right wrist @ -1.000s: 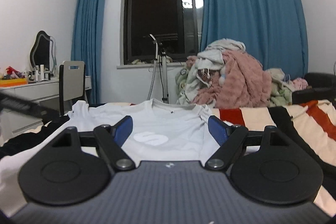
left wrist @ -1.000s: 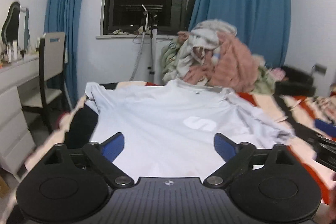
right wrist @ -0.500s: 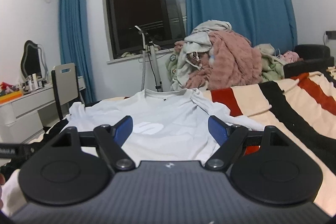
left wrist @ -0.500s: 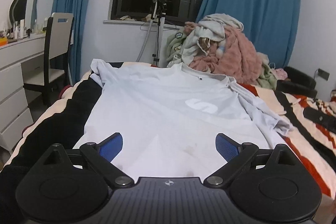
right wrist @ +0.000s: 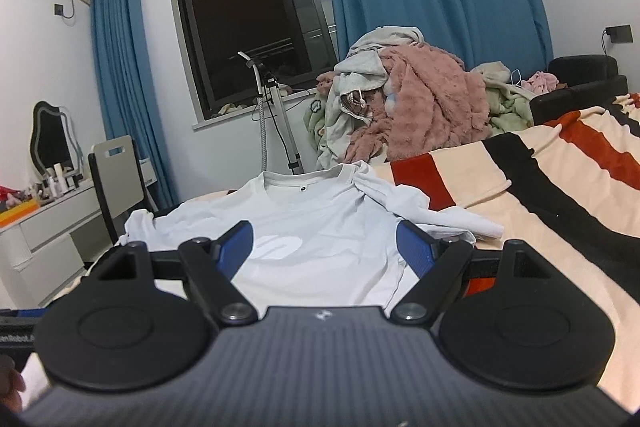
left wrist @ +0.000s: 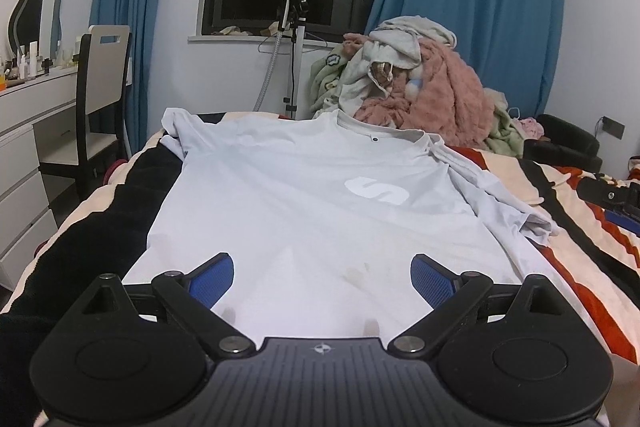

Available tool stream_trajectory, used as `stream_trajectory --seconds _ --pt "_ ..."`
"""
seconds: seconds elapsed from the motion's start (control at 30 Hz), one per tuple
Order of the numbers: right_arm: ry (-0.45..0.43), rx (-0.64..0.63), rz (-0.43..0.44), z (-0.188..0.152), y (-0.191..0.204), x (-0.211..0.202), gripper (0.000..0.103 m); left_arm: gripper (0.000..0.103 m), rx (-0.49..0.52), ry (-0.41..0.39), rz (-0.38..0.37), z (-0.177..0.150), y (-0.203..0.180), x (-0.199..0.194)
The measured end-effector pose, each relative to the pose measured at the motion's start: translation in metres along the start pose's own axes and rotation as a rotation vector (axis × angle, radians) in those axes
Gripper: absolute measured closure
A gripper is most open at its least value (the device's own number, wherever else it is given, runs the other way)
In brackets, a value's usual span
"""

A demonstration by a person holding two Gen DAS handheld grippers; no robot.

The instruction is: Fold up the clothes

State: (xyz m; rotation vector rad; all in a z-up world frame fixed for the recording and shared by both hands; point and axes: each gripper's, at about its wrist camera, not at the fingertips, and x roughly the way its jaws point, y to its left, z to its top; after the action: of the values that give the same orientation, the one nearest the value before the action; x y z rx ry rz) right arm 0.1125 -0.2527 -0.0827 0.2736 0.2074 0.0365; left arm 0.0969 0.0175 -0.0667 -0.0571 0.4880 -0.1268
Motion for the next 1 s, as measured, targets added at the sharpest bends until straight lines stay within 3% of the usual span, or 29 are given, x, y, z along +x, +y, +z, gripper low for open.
stream_trajectory --seconds 0.3,0.43,0.53,0.63,0.73,0.83,1.0 --pt "0.013 0.029 0.011 0.004 -0.002 0.0 0.023 0.007 0.002 -0.005 -0.001 0.0 -0.001 -0.002" --pt "0.051 0.059 0.029 0.024 -0.017 0.008 0.027 0.006 -0.001 -0.005 0.007 0.0 -0.001 -0.004" --pt "0.126 0.068 0.006 0.055 -0.047 0.029 0.034 0.006 -0.002 -0.01 0.002 0.0 0.0 -0.007" --pt "0.13 0.132 -0.046 0.07 -0.098 0.051 0.037 0.006 -0.016 -0.013 -0.005 0.001 0.0 -0.005" --pt "0.138 0.247 -0.094 0.061 -0.156 0.073 0.038 0.006 -0.03 -0.008 -0.019 0.002 -0.001 0.001" --pt "0.191 0.373 -0.084 0.039 -0.195 0.097 0.039 0.006 -0.041 -0.002 -0.034 0.004 -0.003 0.009" --pt "0.218 0.284 -0.049 0.022 -0.195 0.132 0.039 0.006 -0.044 0.017 -0.053 0.003 -0.007 0.025"
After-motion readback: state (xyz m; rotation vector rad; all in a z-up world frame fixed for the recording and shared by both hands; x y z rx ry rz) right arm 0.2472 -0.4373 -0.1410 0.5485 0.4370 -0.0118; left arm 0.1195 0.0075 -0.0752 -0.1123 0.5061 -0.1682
